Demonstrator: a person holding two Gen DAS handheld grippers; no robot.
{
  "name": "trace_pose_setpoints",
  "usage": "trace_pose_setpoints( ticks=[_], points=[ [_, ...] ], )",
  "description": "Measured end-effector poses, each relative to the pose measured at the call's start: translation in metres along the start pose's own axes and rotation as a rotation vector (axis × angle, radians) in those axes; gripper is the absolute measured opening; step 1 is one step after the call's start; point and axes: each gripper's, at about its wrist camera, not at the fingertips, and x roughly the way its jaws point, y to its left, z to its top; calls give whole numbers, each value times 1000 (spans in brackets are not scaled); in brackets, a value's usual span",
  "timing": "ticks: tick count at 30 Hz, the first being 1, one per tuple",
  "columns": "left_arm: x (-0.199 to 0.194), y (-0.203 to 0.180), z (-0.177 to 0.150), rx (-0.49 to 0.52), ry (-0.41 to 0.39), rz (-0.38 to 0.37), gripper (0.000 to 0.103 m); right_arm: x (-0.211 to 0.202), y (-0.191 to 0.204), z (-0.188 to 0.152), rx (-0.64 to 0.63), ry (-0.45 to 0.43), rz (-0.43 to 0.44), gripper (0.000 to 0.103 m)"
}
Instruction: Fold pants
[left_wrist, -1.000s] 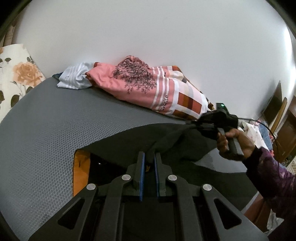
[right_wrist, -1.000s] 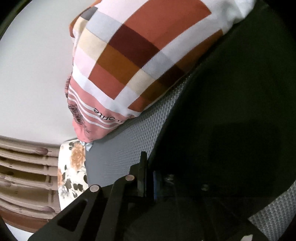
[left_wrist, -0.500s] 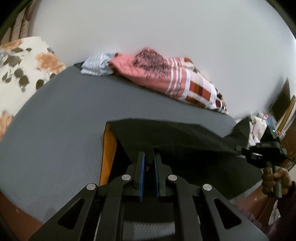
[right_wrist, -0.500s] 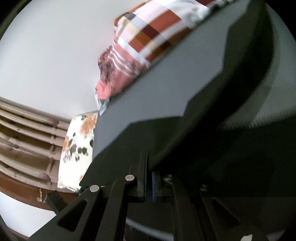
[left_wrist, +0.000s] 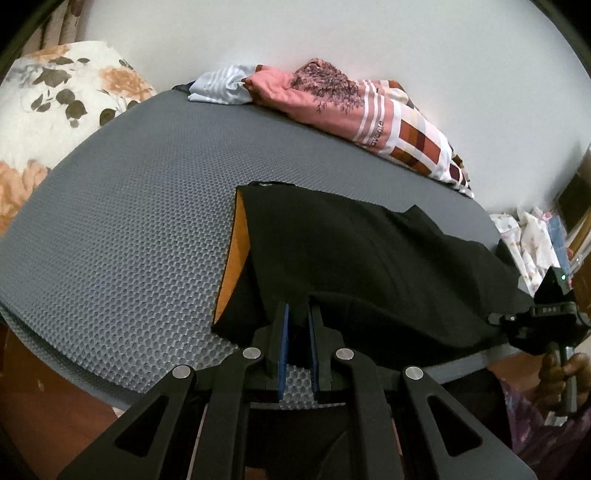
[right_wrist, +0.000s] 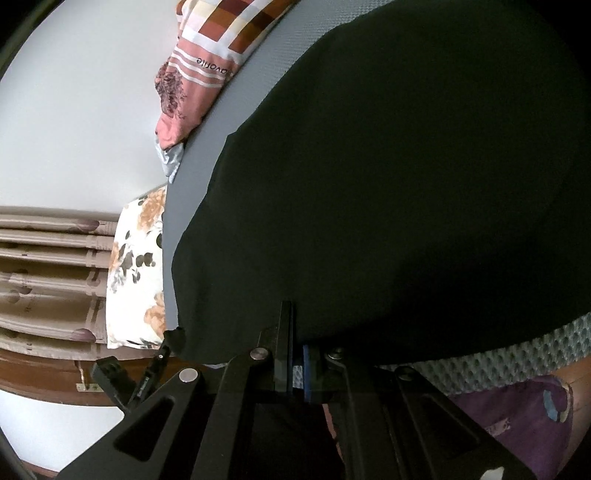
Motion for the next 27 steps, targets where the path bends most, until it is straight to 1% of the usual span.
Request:
trace_pose_setpoints(
  ticks=[2,3,4,7,8,9,10,11,12,14,15,16,17,18,19,21,23,24,25,27],
  points=[
    [-1,-1,0,8,-1,15,10,1,-1,-3,-1,5,0,5],
    [-2,-1,-1,15,1,29,12,2,-1,-5,-4,10,-3,5],
    [-1,0,-2,20,8,58,18,4,-1,-5,-5,12,-4,5],
    [-9,6,-1,-5,14,135,21,15,-7,-7,-6,35,5,5],
    [-14,5,1,-4,0,161,21,18,-8,-8,-11,46,15,5],
    [-23,2,5,6,-34,207,21,20,-7,-9,-22,53,24,8],
    [-32,-3,10,17,-69,246,23,21,-5,-10,-40,57,28,8],
    [-40,-8,16,26,-101,263,23,21,-4,-10,-53,59,28,9],
    [-48,-18,22,42,-132,250,25,21,-4,-10,-61,59,33,10],
    [-56,-41,33,98,-177,251,38,20,-4,-9,-74,58,42,12],
    [-57,-55,37,130,-194,252,60,19,-3,-9,-78,59,42,14],
    [-56,-67,40,155,-208,222,73,19,-3,-9,-86,62,43,16],
    [-52,-80,41,184,-219,155,74,17,-2,-9,-97,63,46,18],
    [-45,-89,41,207,-215,113,74,12,-2,-8,-111,54,56,20],
    [-31,-99,41,234,-181,82,74,7,-2,-7,-124,38,58,22],
    [5,-110,36,265,-71,33,74,-7,-5,-2,-141,-6,46,25],
    [38,-109,27,269,28,32,74,-25,-19,10,-117,-55,46,26],
    [54,-104,22,251,87,36,73,-37,-29,17,-97,-83,43,26],
    [64,-98,18,215,125,36,72,-46,-37,24,-82,-109,44,26],
    [75,-82,10,127,166,39,72,-65,-56,39,-45,-156,60,26]
  ],
)
